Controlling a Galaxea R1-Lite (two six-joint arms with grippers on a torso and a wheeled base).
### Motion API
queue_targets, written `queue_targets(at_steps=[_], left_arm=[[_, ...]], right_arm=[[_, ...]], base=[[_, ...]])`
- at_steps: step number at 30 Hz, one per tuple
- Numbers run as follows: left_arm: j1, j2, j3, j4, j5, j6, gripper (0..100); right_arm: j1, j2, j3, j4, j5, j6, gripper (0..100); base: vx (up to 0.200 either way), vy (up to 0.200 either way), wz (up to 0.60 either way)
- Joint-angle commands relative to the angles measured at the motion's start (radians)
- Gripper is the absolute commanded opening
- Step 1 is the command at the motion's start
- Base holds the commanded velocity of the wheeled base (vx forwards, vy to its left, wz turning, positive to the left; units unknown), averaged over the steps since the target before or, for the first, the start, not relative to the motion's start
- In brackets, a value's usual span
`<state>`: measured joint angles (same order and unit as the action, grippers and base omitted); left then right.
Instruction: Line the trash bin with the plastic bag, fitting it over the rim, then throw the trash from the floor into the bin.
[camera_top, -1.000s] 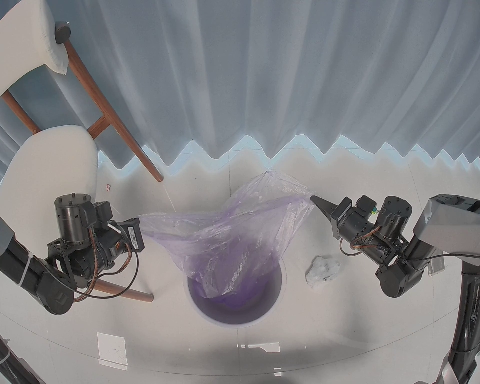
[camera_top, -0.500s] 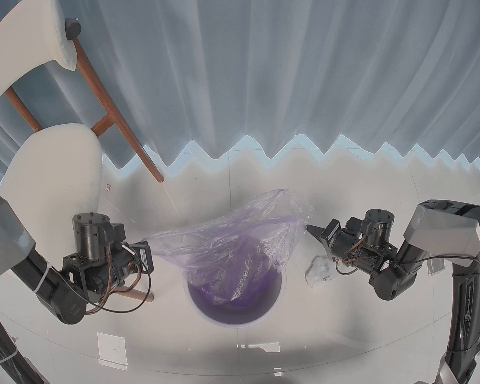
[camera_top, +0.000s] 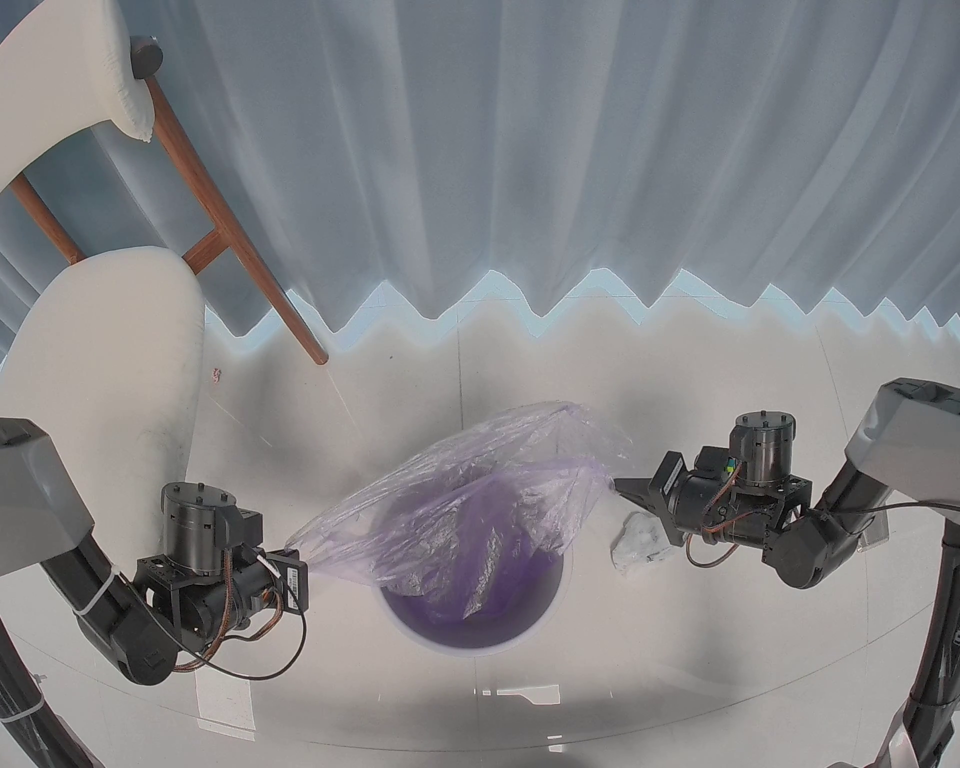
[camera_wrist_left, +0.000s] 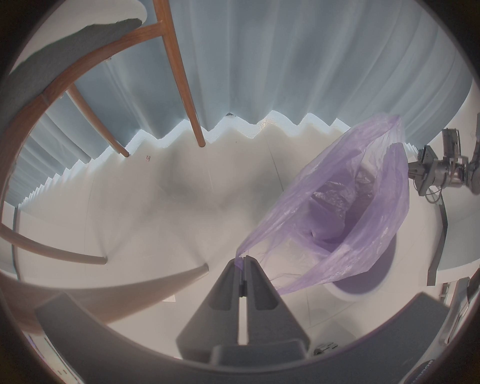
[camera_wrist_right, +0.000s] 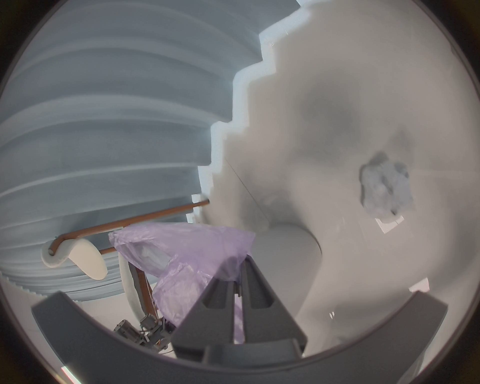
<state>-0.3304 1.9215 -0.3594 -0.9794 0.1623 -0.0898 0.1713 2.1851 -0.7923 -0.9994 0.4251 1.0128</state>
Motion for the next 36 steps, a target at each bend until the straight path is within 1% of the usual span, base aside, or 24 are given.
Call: queue_targets(at_steps=[1, 3, 4, 5, 6, 7, 9, 10, 14, 17, 18, 23, 26, 28, 30, 36], left_arm=[[-0.01, 0.001, 0.068, -0.019, -0.021, 0.004, 0], [-0.022, -0.001, 0.1, -0.055, -0.072, 0.005, 0], [-0.022, -0.002, 0.102, -0.058, -0.075, 0.005, 0], [-0.033, -0.001, 0.142, -0.093, -0.113, 0.013, 0], [-0.038, -0.001, 0.157, -0.105, -0.122, 0.021, 0], [-0.041, 0.004, 0.189, -0.127, -0.141, 0.048, 0], [-0.035, 0.011, 0.217, -0.144, -0.153, 0.076, 0], [-0.021, 0.017, 0.243, -0.165, -0.159, 0.107, 0], [0.019, 0.036, 0.273, -0.191, -0.161, 0.153, 0], [0.033, 0.047, 0.293, -0.191, -0.162, 0.173, 0], [0.041, 0.057, 0.312, -0.191, -0.162, 0.189, 0], [0.087, 0.097, 0.326, -0.194, -0.161, 0.249, 0], [0.091, 0.129, 0.323, -0.206, -0.159, 0.255, 0], [0.091, 0.195, 0.33, -0.295, -0.156, 0.257, 0], [0.091, 0.234, 0.332, -0.334, -0.155, 0.255, 0], [0.094, 0.277, 0.319, -0.344, -0.144, 0.249, 0]], right_arm=[[0.03, -0.179, 0.036, 0.188, 0.053, -0.029, 0], [0.043, -0.188, 0.041, 0.283, 0.053, -0.106, 0], [0.043, -0.188, 0.041, 0.289, 0.053, -0.112, 0], [0.056, -0.183, 0.051, 0.347, 0.057, -0.183, 0], [0.062, -0.182, 0.058, 0.361, 0.058, -0.2, 0], [0.074, -0.177, 0.068, 0.381, 0.063, -0.224, 0], [0.083, -0.176, 0.078, 0.389, 0.066, -0.232, 0], [0.091, -0.18, 0.091, 0.39, 0.08, -0.234, 0], [0.09, -0.203, 0.114, 0.393, 0.126, -0.238, 0], [0.09, -0.2, 0.128, 0.4, 0.127, -0.253, 0], [0.09, -0.197, 0.134, 0.426, 0.127, -0.29, 0], [0.077, -0.196, 0.117, 0.578, 0.127, -0.392, 0], [0.071, -0.192, 0.108, 0.611, 0.127, -0.416, 0], [0.057, -0.18, 0.096, 0.659, 0.127, -0.445, 0], [0.05, -0.165, 0.09, 0.671, 0.126, -0.462, 0], [0.039, -0.105, 0.085, 0.679, 0.101, -0.496, 0]], base=[[0.0, 0.0, 0.0], [0.0, 0.0, 0.0], [0.0, 0.0, 0.0], [0.0, 0.0, 0.0], [0.0, 0.0, 0.0], [0.0, 0.0, 0.0], [0.0, 0.0, 0.0], [0.0, 0.0, 0.0], [0.0, 0.0, 0.0], [0.0, 0.0, 0.0], [0.0, 0.0, 0.0], [0.0, 0.0, 0.0], [0.0, 0.0, 0.0], [0.0, 0.0, 0.0], [0.0, 0.0, 0.0], [0.0, 0.0, 0.0]])
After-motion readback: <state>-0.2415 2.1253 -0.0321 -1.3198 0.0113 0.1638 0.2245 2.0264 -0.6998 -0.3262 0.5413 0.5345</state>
